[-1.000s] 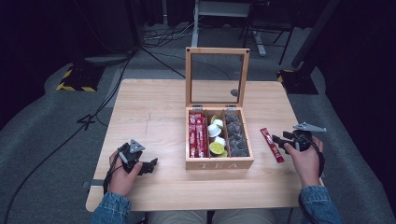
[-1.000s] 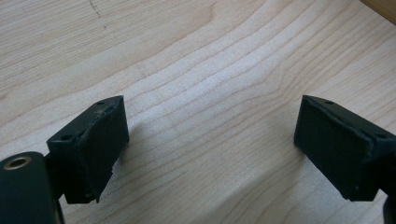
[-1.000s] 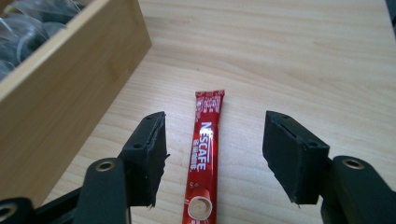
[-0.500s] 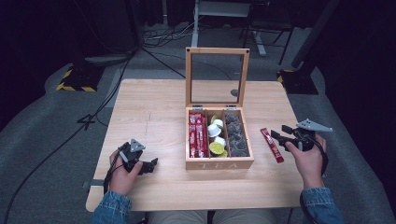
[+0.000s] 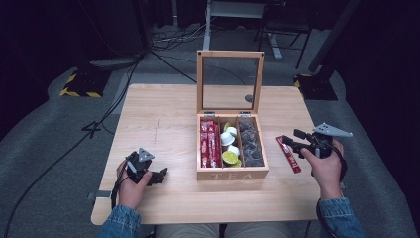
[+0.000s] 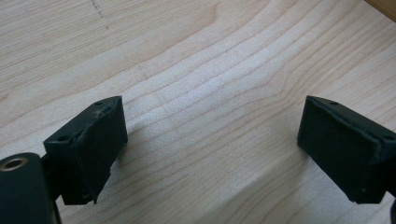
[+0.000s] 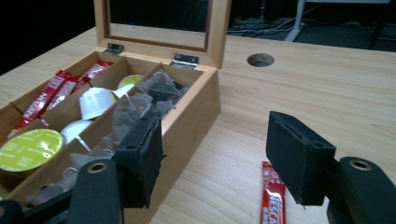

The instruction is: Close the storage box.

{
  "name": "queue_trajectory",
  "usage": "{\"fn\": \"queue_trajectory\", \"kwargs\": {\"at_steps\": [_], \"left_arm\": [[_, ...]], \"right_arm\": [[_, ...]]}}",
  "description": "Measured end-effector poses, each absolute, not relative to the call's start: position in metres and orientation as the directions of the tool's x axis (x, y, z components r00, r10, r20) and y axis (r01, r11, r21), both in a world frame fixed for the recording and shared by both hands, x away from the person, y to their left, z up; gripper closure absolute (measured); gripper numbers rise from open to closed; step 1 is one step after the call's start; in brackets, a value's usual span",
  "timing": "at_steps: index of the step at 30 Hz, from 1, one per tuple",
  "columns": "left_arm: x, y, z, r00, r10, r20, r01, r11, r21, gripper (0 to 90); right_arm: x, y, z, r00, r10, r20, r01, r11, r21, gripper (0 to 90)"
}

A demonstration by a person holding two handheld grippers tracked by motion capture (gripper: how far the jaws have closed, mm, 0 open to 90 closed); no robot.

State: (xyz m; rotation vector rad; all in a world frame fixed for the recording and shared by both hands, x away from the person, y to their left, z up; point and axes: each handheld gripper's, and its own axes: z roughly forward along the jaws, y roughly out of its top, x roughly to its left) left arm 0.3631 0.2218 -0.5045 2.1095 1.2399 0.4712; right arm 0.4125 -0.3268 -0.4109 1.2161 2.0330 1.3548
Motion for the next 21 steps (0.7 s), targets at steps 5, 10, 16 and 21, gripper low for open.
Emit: {"fn": "queue_trajectory", "kwargs": {"at_steps": [5,10,16,21], "left_arm": [[0.363,0.222,-0.505,0.49,0.872,-0.014,0.642,-0.35,0.682,8.6],[0.363,0.222,-0.505,0.488,0.873,-0.015,0.644,-0.348,0.681,8.6],[0.363,0.222,-0.505,0.489,0.872,-0.017,0.644,-0.348,0.681,8.4],[0.363,0.222,-0.505,0.49,0.872,-0.017,0.644,-0.348,0.681,8.3]], "right_arm": [[0.422,-0.319,-0.406,-0.559,0.816,0.149,0.446,0.145,0.883,36.6],[0.437,-0.311,-0.391,-0.577,0.804,0.145,0.455,0.169,0.875,36.7],[0.452,-0.309,-0.373,-0.585,0.801,0.124,0.443,0.187,0.877,36.6],[0.467,-0.304,-0.353,-0.592,0.799,0.109,0.432,0.2,0.879,36.5]]}}
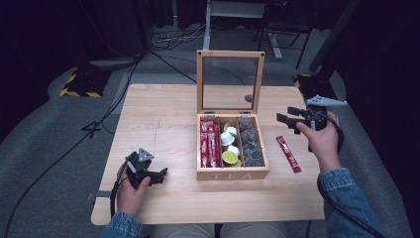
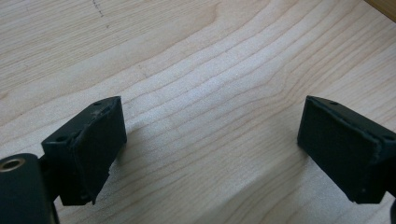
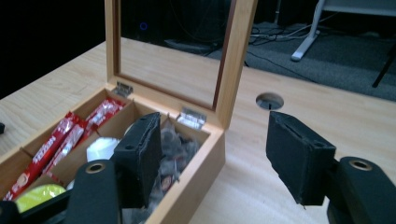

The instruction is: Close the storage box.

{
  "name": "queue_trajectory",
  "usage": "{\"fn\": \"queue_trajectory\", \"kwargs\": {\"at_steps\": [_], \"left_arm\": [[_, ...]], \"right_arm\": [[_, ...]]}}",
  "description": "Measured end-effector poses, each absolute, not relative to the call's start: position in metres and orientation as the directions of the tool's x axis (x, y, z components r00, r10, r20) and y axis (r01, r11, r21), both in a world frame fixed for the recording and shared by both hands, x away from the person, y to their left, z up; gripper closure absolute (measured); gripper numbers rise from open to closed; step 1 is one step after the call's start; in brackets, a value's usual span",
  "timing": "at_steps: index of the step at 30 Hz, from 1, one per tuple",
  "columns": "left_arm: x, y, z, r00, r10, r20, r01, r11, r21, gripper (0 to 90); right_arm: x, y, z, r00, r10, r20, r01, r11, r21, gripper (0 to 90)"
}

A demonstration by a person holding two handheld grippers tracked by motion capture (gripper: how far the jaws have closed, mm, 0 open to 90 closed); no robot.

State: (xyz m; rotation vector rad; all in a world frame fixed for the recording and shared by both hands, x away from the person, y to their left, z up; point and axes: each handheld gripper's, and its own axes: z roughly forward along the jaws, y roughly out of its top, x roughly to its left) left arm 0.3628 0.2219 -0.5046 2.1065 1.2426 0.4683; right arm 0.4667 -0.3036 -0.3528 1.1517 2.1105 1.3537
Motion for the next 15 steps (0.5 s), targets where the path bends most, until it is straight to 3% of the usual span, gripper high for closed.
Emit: {"fn": "queue_trajectory", "kwargs": {"at_steps": [15], "left_arm": [[0.363,0.222,-0.505,0.492,0.871,-0.015,0.643,-0.352,0.68,8.2]], "right_arm": [[0.517,-0.278,-0.313,-0.633,0.769,0.092,0.352,0.18,0.919,36.6]]}}
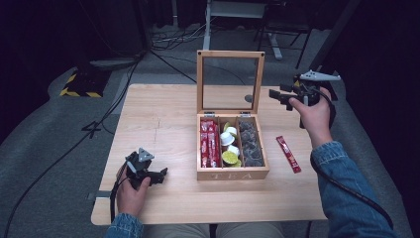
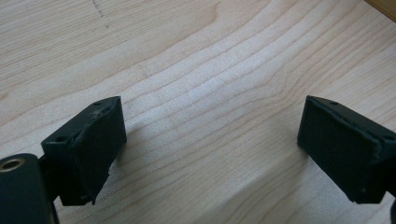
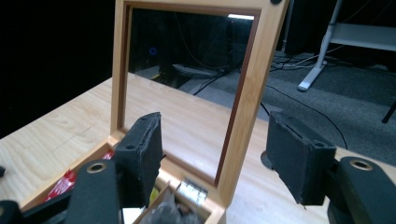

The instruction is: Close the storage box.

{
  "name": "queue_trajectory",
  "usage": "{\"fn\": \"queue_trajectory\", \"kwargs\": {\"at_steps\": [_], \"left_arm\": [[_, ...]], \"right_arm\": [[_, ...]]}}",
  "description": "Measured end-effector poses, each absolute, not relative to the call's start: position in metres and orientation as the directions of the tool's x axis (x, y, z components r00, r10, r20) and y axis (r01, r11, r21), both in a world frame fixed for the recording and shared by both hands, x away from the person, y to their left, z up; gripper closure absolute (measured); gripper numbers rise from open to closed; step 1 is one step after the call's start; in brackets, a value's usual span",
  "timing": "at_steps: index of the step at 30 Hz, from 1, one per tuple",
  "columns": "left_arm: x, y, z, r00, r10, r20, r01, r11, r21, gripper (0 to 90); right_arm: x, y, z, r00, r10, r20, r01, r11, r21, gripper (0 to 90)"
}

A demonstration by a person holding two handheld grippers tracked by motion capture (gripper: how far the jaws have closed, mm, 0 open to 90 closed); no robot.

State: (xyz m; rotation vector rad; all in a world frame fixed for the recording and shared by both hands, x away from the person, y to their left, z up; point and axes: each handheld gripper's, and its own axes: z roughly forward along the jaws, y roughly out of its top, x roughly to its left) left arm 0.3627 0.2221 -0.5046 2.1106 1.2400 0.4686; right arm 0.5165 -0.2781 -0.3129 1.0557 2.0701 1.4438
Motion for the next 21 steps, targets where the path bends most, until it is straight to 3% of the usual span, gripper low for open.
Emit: {"fn": "queue_trajectory", "kwargs": {"at_steps": [21], "left_arm": [[0.363,0.222,-0.505,0.491,0.871,-0.015,0.644,-0.351,0.68,8.2]], "right_arm": [[0.586,-0.25,-0.307,-0.626,0.774,0.101,0.389,0.197,0.9,36.3]]}}
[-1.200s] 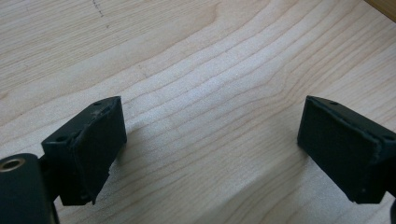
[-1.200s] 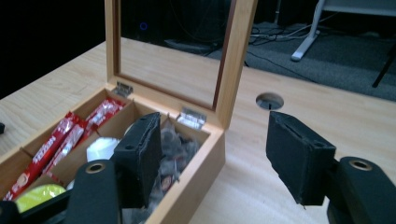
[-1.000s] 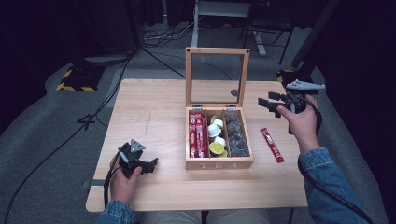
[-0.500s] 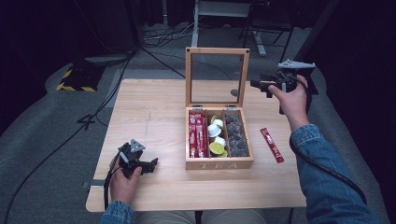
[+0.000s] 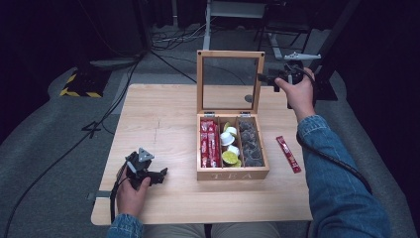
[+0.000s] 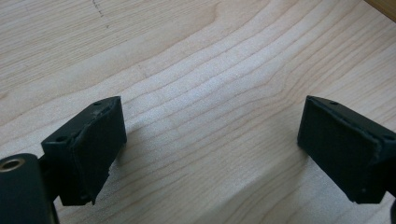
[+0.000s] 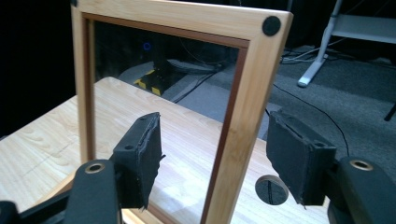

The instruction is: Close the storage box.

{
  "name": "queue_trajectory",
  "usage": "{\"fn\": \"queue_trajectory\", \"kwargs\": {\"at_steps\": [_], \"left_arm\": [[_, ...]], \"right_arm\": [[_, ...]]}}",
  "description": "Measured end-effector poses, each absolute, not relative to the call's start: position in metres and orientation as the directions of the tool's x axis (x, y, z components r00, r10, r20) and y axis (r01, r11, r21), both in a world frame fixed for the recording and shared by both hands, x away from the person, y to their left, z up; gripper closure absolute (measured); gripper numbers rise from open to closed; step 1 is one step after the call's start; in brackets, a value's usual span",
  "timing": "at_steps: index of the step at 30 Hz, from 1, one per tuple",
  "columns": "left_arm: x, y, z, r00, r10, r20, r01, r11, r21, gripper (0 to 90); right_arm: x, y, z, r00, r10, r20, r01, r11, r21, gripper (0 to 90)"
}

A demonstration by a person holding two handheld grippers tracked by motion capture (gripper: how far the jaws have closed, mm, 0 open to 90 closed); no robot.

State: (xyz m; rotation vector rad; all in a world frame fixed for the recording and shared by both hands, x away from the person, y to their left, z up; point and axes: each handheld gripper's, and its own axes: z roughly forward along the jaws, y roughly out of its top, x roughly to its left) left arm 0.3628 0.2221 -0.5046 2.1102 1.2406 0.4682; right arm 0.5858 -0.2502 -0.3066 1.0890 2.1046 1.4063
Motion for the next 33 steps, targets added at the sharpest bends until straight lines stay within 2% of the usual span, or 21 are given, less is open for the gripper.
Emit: {"fn": "queue_trajectory", "kwargs": {"at_steps": [19,33], "left_arm": [[0.363,0.222,-0.505,0.488,0.873,-0.021,0.645,-0.344,0.682,8.1],[0.363,0.222,-0.505,0.488,0.873,-0.02,0.645,-0.345,0.682,8.1]], "right_arm": [[0.622,-0.242,-0.33,-0.608,0.785,0.116,0.434,0.206,0.877,36.3],[0.624,-0.236,-0.335,-0.632,0.76,0.149,0.443,0.196,0.875,37.9]]}}
